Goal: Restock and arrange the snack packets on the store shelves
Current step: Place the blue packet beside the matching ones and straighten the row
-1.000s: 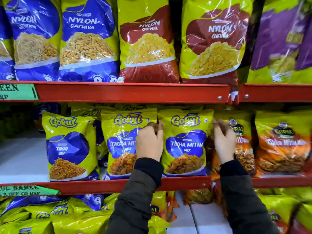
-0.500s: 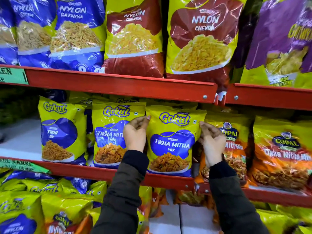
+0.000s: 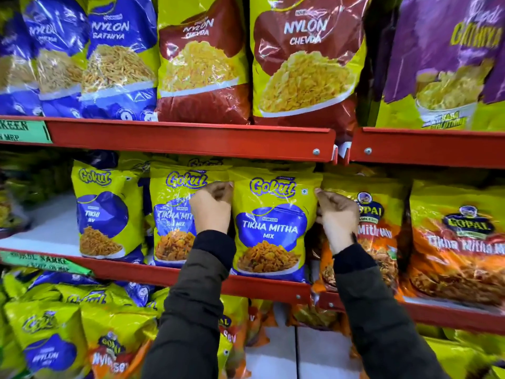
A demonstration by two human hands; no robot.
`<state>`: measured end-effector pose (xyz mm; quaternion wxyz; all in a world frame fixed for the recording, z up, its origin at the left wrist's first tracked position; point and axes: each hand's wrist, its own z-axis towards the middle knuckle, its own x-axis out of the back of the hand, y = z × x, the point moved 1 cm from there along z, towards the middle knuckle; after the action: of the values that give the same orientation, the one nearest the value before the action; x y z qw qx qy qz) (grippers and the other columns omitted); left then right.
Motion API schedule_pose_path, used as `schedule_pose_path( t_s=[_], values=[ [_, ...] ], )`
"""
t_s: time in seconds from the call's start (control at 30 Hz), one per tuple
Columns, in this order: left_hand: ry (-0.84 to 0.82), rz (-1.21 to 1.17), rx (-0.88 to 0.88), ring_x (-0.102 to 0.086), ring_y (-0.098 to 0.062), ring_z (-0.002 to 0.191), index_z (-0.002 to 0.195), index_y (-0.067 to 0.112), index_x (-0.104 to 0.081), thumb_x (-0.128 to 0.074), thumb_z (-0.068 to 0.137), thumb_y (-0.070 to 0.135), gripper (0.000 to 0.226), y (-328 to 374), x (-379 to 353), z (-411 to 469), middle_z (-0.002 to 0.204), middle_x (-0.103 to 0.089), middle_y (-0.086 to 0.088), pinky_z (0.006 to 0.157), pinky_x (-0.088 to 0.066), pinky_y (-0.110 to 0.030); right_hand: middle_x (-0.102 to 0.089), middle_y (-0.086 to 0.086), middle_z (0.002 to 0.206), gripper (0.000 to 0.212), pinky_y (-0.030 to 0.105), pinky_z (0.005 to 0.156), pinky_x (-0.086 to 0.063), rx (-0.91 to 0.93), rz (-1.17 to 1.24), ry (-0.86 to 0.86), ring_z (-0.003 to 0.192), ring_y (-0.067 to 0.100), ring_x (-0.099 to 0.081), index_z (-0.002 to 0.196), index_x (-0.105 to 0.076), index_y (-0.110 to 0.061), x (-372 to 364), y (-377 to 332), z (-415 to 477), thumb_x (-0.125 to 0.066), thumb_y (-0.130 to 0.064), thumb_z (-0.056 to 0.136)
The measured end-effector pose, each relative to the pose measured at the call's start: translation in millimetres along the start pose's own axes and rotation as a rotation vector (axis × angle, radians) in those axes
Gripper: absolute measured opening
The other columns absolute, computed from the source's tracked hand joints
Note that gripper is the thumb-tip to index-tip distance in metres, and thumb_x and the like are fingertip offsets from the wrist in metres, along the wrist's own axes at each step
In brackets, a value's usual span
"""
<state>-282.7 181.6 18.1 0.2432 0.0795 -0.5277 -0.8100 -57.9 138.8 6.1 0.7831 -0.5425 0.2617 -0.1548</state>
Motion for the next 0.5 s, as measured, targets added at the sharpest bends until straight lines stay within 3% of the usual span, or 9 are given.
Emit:
schedule_pose_path(
  t_s=[0.1,0.2,0.3,0.43,0.5],
  values=[
    [0.123,0.097,-0.075,-0.062,-0.012,0.064,0.100,0.017,-0.073,-0.069,0.088,0.032,0.019,9.4,10.0,-6.0,0.085,-0.072,0.003,0.068,-0.048,-0.025,-0.073,0.013,0.086,0.007,0.039,0.072,-0.059,0.064,0.011,-0.020,0.077,0.029,-0.070,0.090,-0.073,-0.010,14.8,-8.1,1.4,-0.069,-0.016,0.091],
    [0.164,-0.056,-0.135,-0.061,0.009,0.058,0.098,0.021,-0.068,-0.069,0.088,0.027,0.012,25.3,6.0,-26.2,0.082,-0.067,0.013,0.058,-0.043,-0.004,-0.074,0.003,0.082,0.012,0.026,0.059,-0.060,0.124,0.002,0.015,0.072,0.021,-0.074,0.098,-0.072,-0.008,41.7,-18.2,5.0,-0.069,-0.018,0.092],
    [0.141,-0.160,-0.218,-0.062,0.008,0.065,0.097,0.023,-0.064,-0.068,0.088,0.023,0.010,47.7,-17.2,-58.3,0.083,-0.065,0.019,0.061,-0.045,-0.004,-0.073,-0.002,0.078,0.012,0.026,0.059,-0.060,0.163,-0.013,0.014,0.069,0.014,-0.075,0.097,-0.071,-0.009,73.2,-28.1,8.7,-0.069,-0.020,0.092],
    [0.013,-0.202,-0.224,-0.065,0.000,0.073,0.099,0.016,-0.067,-0.068,0.089,0.019,0.010,71.6,-70.0,-106.7,0.088,-0.070,0.007,0.065,-0.044,-0.003,-0.075,-0.007,0.081,0.004,0.033,0.065,-0.063,0.206,-0.084,0.021,0.077,0.017,-0.078,0.092,-0.071,-0.021,124.5,-36.3,14.4,-0.068,-0.023,0.093],
    [-0.041,-0.210,-0.213,-0.063,0.005,0.072,0.100,0.013,-0.069,-0.069,0.089,0.020,0.013,78.2,-96.9,-131.8,0.089,-0.070,0.006,0.067,-0.044,-0.002,-0.074,-0.003,0.085,0.007,0.034,0.064,-0.063,0.229,-0.126,0.042,0.077,0.017,-0.078,0.092,-0.072,-0.020,152.6,-38.1,18.7,-0.065,-0.021,0.093]
  ],
)
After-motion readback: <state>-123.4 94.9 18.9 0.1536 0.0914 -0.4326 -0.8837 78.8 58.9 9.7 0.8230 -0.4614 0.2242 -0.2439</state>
